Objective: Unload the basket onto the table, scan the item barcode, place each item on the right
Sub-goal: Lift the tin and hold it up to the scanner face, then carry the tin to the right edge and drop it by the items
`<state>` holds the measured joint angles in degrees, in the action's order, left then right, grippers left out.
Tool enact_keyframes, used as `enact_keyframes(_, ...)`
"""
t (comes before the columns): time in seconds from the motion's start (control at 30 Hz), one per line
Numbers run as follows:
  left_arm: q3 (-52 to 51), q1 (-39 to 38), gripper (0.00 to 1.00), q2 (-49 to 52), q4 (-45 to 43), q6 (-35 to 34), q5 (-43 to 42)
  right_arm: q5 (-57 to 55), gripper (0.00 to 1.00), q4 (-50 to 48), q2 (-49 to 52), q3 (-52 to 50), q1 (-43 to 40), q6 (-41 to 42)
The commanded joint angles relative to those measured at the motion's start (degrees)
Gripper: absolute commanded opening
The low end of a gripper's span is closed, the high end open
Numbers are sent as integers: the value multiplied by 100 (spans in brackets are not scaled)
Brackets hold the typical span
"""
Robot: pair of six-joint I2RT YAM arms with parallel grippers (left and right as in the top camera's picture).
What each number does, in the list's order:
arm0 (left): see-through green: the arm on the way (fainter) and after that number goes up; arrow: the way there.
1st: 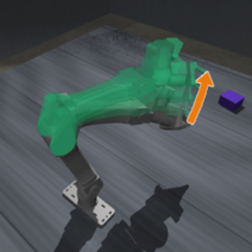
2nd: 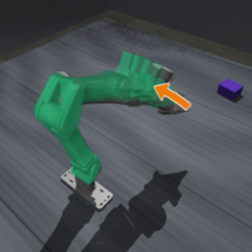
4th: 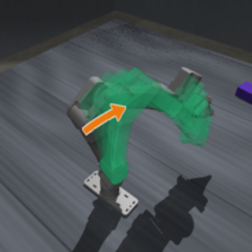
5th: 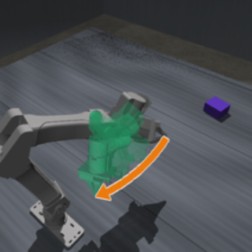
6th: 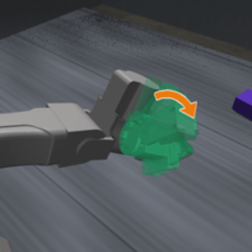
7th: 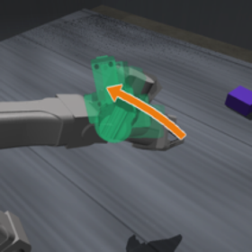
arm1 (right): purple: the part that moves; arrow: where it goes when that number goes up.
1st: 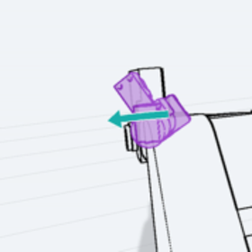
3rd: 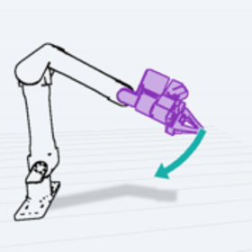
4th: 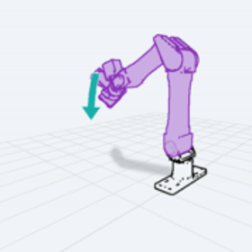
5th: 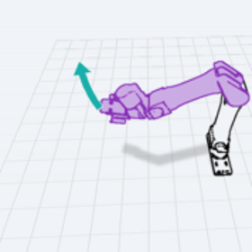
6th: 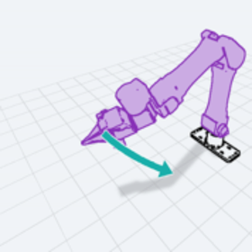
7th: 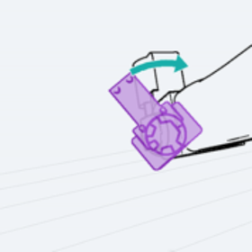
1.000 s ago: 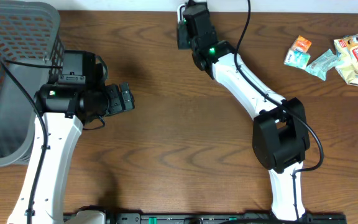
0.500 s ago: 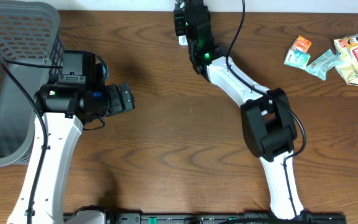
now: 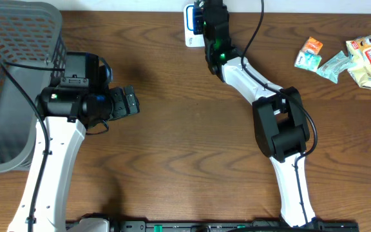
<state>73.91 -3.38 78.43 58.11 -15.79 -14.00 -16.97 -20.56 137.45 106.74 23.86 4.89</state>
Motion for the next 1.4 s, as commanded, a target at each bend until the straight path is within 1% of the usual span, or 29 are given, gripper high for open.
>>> enact_keyframes(0.0, 20, 31, 98, 0, 11, 55, 37, -70, 48, -210, 26, 39, 7, -66)
enact_keyframes(0.17, 20, 31, 98, 0, 11, 55, 37, -70, 49, -756, 31, 39, 13, -57)
enact_keyframes(0.2, 20, 31, 98, 0, 11, 55, 37, -72, 48, -946, 44, 39, 13, 57)
enact_keyframes(0.27, 20, 31, 98, 0, 11, 57, 37, -72, 48, -1038, 52, 39, 7, 85)
enact_keyframes(0.53, 20, 31, 98, 0, 11, 55, 37, -70, 47, -979, 131, 39, 15, 85)
enact_keyframes(0.7, 20, 31, 98, 0, 11, 55, 37, -70, 47, -553, 116, 39, 13, 83)
enact_keyframes(0.8, 20, 31, 98, 0, 11, 55, 37, -70, 48, -225, 52, 39, -4, 85)
enact_keyframes(0.9, 20, 31, 98, 0, 11, 55, 37, -72, 47, 247, -131, 39, -96, 85)
enact_keyframes(1.03, 20, 31, 98, 0, 11, 55, 37, -74, 43, 1029, -463, 39, -356, 85)
enact_keyframes(1.07, 20, 31, 98, 0, 11, 55, 37, -72, 40, 1473, -621, 39, -535, 85)
enact_keyframes(1.1, 20, 31, 98, 0, 11, 55, 37, -74, 41, 1993, -782, 39, -767, 83)
enact_keyframes(1.17, 20, 31, 98, 0, 11, 55, 37, -74, 42, 2625, -920, 39, -1123, 83)
enact_keyframes(1.2, 20, 31, 98, 0, 11, 55, 37, -72, 44, 2979, -962, 39, -1360, 83)
enact_keyframes(1.27, 20, 31, 98, 0, 11, 55, 37, -72, 51, 3818, -964, 39, -1878, 81)
enact_keyframes(1.3, 20, 31, 98, 0, 11, 55, 37, -70, 58, 4223, -953, 37, -2092, 83)
enact_keyframes(1.37, 20, 31, 98, 0, 11, 55, 37, -63, 73, 4732, -944, 37, -2406, 83)
